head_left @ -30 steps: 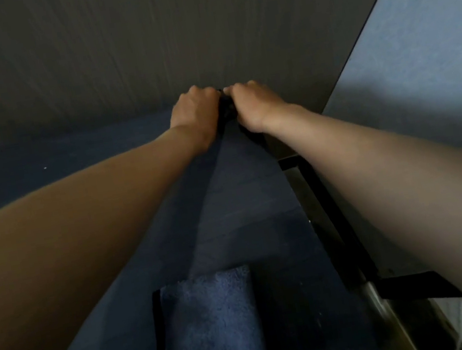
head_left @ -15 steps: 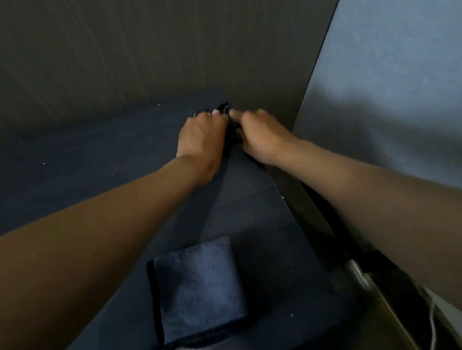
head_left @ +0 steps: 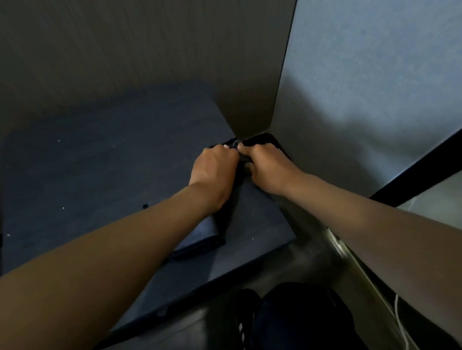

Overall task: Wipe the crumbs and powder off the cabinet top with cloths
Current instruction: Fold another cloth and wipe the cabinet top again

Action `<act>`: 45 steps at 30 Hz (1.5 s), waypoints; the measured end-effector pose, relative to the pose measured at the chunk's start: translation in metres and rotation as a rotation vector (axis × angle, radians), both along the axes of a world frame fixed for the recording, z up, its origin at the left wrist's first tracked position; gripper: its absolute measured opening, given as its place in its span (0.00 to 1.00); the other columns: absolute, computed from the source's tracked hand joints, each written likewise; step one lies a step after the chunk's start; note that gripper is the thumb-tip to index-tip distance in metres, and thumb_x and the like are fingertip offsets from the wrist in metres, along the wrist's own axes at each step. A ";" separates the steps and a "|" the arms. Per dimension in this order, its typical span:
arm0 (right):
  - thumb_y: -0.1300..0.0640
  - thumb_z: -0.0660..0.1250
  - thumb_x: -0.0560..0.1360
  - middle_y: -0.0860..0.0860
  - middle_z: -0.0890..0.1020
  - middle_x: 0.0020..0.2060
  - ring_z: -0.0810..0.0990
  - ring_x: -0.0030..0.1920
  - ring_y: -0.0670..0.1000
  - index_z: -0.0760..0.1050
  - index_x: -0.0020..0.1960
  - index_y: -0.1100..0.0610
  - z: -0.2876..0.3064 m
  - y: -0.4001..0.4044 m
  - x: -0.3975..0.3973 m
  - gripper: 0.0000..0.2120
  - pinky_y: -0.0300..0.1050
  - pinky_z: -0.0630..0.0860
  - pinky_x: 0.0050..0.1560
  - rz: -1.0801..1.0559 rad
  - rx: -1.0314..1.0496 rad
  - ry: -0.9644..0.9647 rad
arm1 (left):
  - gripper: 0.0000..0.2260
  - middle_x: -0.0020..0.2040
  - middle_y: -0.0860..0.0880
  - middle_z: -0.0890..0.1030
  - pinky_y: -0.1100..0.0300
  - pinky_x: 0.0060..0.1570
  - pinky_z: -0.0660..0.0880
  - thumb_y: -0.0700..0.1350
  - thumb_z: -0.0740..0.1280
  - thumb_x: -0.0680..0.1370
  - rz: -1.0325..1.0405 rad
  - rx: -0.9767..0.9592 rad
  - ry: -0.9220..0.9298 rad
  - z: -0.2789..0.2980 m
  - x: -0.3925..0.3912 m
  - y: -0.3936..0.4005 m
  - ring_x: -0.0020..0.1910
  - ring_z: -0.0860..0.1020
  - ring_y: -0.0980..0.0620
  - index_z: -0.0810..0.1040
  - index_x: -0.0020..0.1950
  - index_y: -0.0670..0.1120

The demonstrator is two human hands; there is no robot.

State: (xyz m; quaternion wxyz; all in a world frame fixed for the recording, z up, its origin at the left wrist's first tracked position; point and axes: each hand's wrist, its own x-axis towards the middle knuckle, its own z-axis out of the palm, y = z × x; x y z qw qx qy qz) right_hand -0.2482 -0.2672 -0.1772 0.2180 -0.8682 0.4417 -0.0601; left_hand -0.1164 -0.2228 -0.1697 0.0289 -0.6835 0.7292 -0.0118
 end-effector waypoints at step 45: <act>0.62 0.73 0.59 0.63 0.82 0.56 0.82 0.58 0.59 0.80 0.59 0.66 -0.010 0.238 0.024 0.28 0.48 0.80 0.54 0.208 -0.285 0.217 | 0.23 0.71 0.45 0.73 0.49 0.41 0.82 0.47 0.53 0.78 -0.163 0.177 0.194 -0.021 0.065 0.246 0.53 0.83 0.41 0.68 0.73 0.46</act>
